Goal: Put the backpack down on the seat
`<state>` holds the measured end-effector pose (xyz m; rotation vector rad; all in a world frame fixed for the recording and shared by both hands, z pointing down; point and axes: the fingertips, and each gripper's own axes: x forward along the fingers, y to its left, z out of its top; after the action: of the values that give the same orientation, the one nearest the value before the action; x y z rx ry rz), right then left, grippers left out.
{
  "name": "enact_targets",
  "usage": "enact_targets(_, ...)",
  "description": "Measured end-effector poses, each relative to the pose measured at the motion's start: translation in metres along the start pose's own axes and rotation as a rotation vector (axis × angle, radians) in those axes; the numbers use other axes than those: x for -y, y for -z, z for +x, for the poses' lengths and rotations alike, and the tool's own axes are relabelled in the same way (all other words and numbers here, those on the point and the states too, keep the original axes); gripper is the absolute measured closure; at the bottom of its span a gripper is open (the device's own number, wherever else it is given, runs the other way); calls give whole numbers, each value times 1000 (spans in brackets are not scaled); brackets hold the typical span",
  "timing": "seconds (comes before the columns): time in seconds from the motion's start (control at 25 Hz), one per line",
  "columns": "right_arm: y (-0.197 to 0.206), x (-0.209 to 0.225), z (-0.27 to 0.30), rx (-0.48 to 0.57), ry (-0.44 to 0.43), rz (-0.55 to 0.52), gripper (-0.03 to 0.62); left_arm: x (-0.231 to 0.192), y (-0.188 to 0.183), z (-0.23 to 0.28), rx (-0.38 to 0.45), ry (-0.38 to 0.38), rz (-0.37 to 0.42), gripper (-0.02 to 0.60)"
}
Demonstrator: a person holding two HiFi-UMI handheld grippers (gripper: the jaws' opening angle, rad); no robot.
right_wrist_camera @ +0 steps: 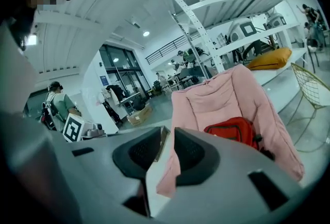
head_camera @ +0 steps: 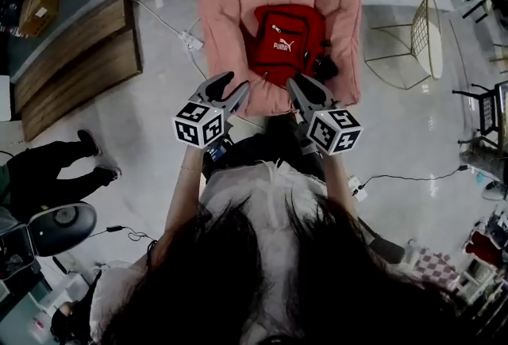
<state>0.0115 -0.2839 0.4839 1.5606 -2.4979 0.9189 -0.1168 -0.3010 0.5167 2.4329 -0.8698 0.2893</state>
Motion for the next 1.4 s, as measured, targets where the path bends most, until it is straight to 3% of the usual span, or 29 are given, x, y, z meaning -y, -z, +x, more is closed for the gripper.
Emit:
enact_targets(0.24,19,-14,-23,-58,-6,-39,511,10,18,-18,-18,-6,1,418)
enact_targets(0.6,45,-15,-63,-94,29,-33,525,44,31,-16,-49,50,21,454)
enact_targets(0.8,59,-13,-84,-97,39,-4,525,63,35,-16,-41,73,-15,454)
enact_targets(1.4,87,-14,-191,4,9,32,525,186,64,-43,-59,91,61,454)
